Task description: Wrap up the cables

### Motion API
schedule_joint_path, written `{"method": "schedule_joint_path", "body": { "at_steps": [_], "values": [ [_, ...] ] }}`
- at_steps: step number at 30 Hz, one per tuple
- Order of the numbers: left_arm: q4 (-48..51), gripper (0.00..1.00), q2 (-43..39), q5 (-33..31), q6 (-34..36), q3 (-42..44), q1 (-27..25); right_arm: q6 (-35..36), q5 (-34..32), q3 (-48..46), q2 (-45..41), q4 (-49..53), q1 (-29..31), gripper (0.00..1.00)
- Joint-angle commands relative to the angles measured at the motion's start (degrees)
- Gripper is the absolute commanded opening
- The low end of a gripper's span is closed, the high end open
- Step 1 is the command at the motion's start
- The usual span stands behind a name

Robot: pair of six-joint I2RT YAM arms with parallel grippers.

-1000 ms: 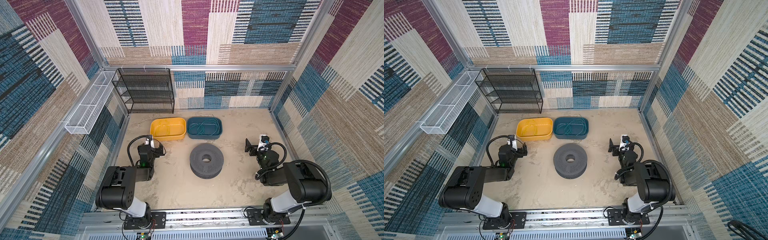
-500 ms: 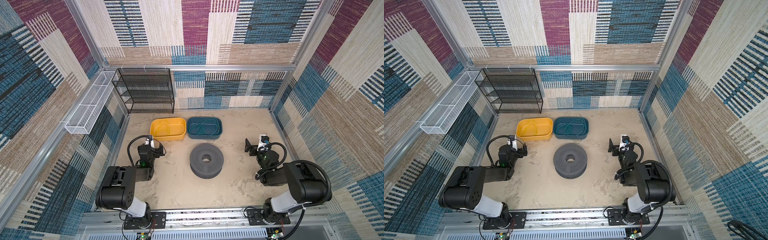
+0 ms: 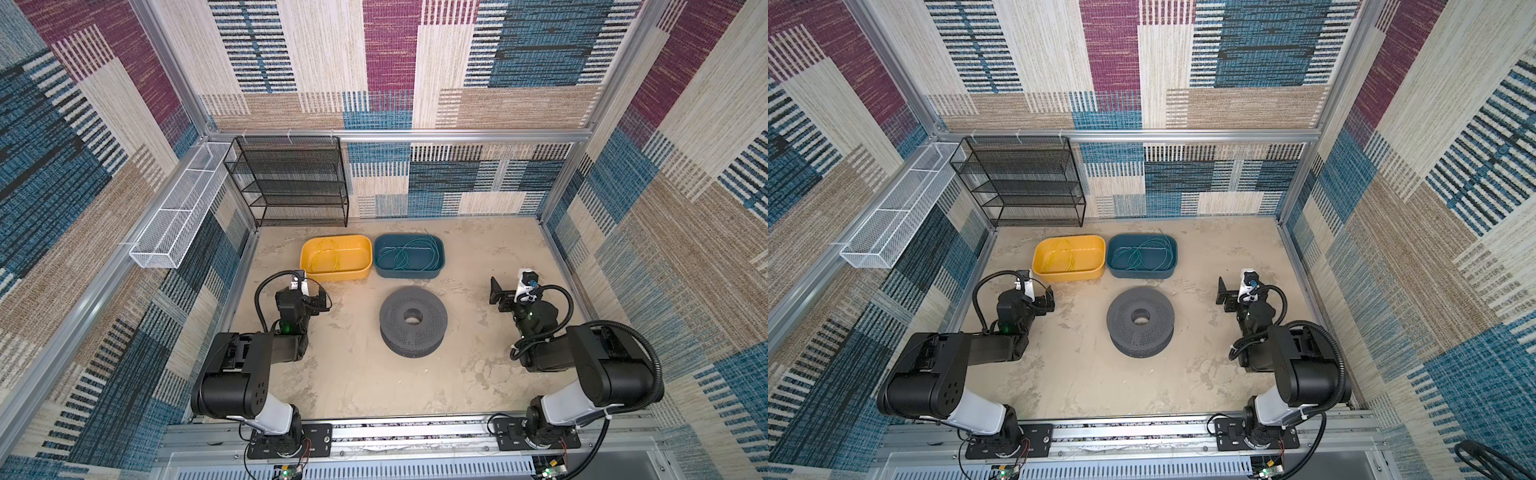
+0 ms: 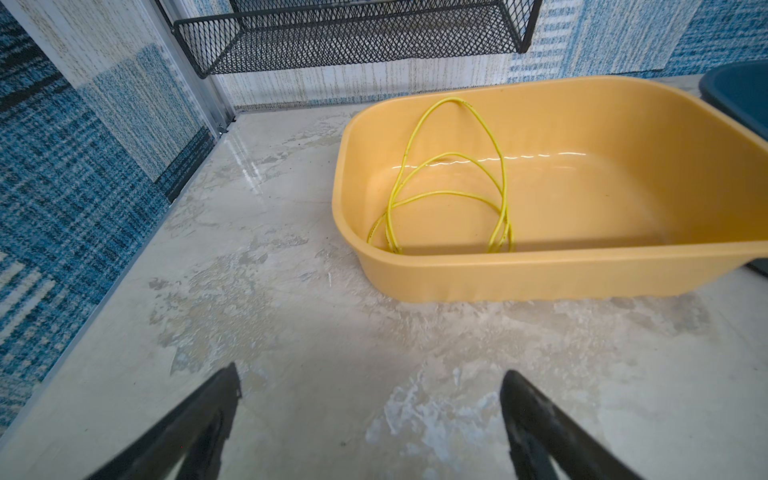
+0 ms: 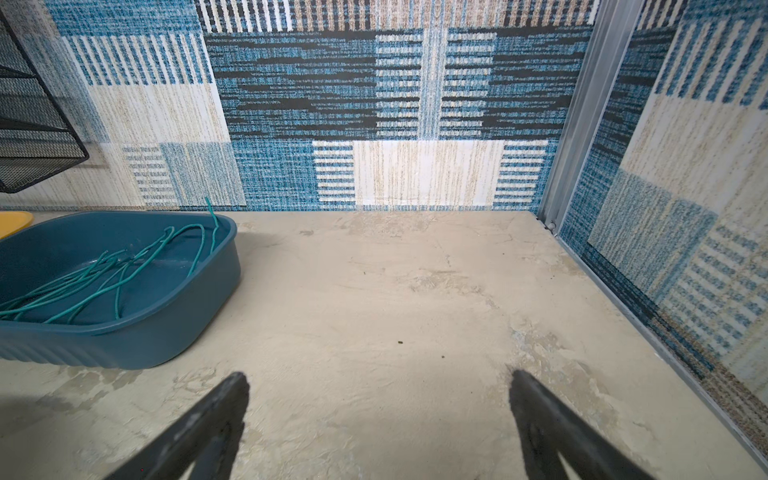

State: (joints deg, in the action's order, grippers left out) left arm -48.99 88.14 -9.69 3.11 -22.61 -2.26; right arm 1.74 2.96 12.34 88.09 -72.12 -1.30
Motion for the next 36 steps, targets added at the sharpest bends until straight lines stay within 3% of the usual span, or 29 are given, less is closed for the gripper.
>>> {"method": "schedule_joint_path", "body": {
  "at_steps": [1, 36],
  "values": [
    [-0.88, 0.99, 0.00, 0.70, -1.09, -0.24, 0.06, -0.42, 0.19, -0.09, -0.16, -1.09, 0.04, 0.99],
    [-0.84, 0.99, 0.02, 0.75, -1.09, -0.24, 0.06, -0.08, 1.09, 0.22, -0.16, -0.56, 0.06, 0.99]
  ]
}}
